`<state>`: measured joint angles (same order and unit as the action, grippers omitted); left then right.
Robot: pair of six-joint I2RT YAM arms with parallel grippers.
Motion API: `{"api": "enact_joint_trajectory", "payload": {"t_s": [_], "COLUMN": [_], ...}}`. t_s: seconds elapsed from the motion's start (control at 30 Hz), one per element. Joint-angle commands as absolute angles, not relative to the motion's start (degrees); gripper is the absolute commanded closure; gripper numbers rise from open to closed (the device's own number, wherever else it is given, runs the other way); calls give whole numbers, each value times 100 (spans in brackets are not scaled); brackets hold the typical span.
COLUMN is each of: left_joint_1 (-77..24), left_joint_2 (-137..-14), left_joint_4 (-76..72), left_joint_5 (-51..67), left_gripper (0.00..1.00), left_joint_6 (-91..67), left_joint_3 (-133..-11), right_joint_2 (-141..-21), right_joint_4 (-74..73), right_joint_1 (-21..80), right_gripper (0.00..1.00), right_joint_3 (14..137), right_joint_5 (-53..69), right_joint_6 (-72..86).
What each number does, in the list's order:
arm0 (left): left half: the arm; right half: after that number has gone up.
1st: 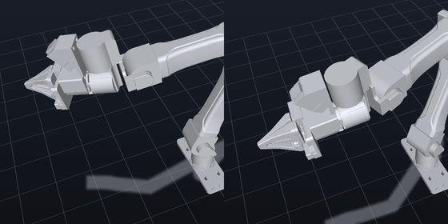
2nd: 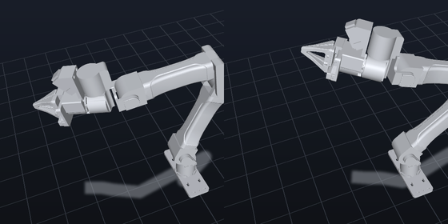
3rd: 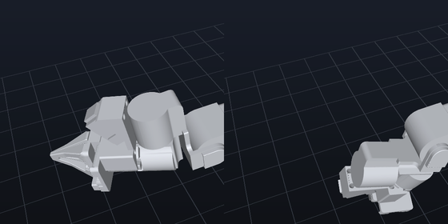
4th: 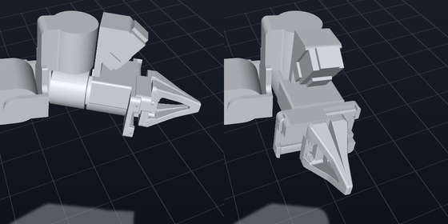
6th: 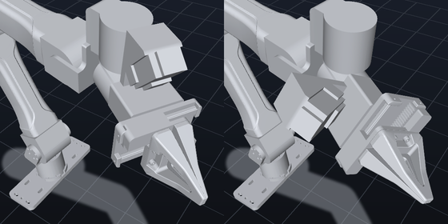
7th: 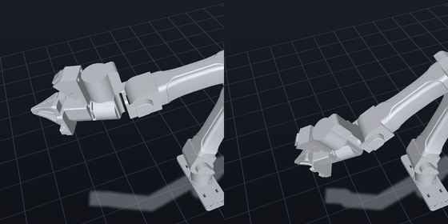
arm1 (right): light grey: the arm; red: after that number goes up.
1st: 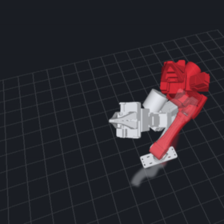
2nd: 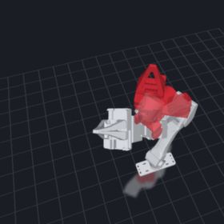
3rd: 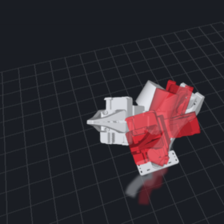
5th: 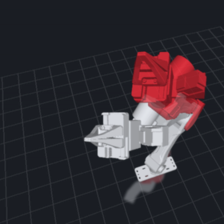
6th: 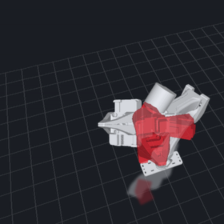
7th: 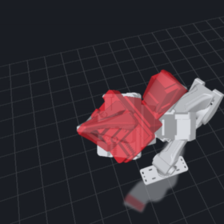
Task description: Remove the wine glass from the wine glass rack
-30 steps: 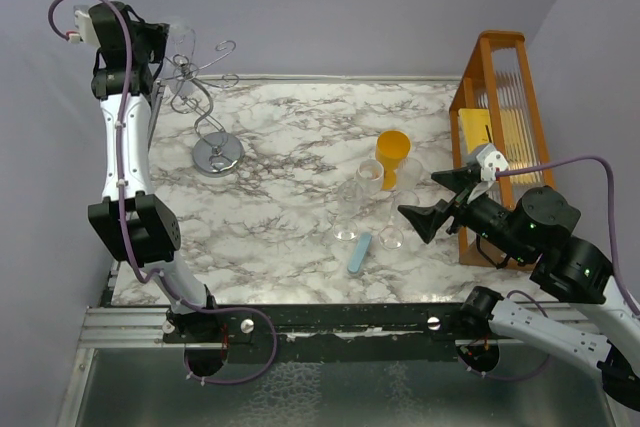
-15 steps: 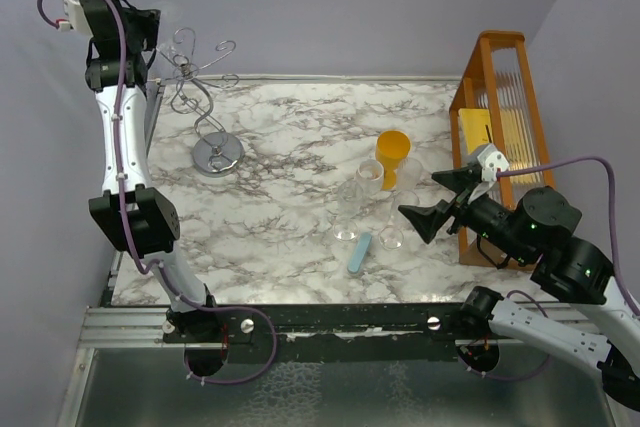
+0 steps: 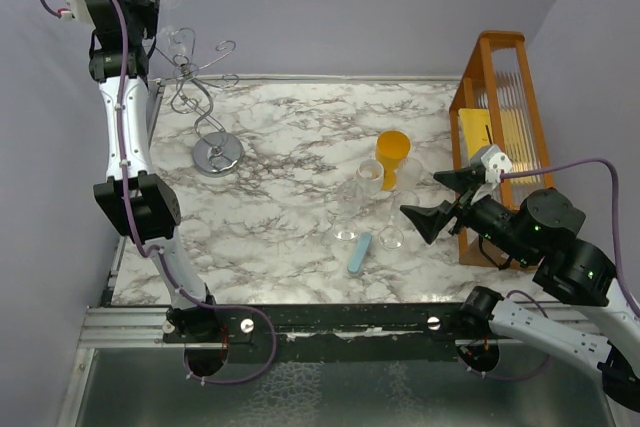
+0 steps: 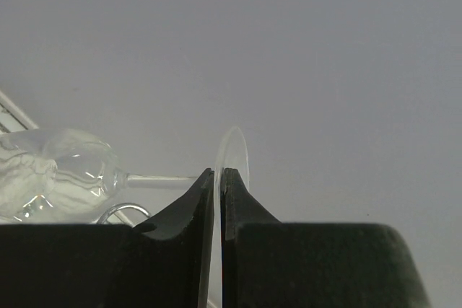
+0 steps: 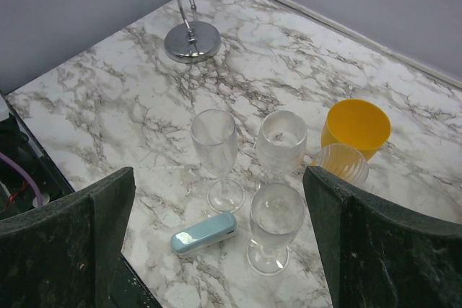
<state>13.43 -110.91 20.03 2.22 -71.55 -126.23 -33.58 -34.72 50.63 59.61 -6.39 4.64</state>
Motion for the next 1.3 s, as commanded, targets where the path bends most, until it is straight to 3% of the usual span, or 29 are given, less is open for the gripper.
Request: {"api": "enact_joint_trajectory", "payload": {"t_s": [0.0,0.63,0.9,1.27], "left_joint_1": [1346,588,147,35], "left_joint_2": [-11323,-11101,-10123,-7718], "left_joint_4": [1014,-377,-1309,-3769], "left_joint_5": [891,2560,3299,3983], "left_gripper": [100,100,100,100], "left_joint_6": [-7311,-7925,-8521,-9894], "left_joint_3": [-13016,-12953,-11927,-9072], "right_joint_2": [-3322,-3446,-3620,-3954], "right_joint_4": [-3428,-3432,-3409,-2717], "right_joint_1": [5093,5093,5095,5090], "right_gripper": [1,0,0,0], "right_joint_3": [6082,6285,6394,5896], "right_joint_5": [-700,-270,132,389], "right_joint_6": [426,940,1691,3052]}}
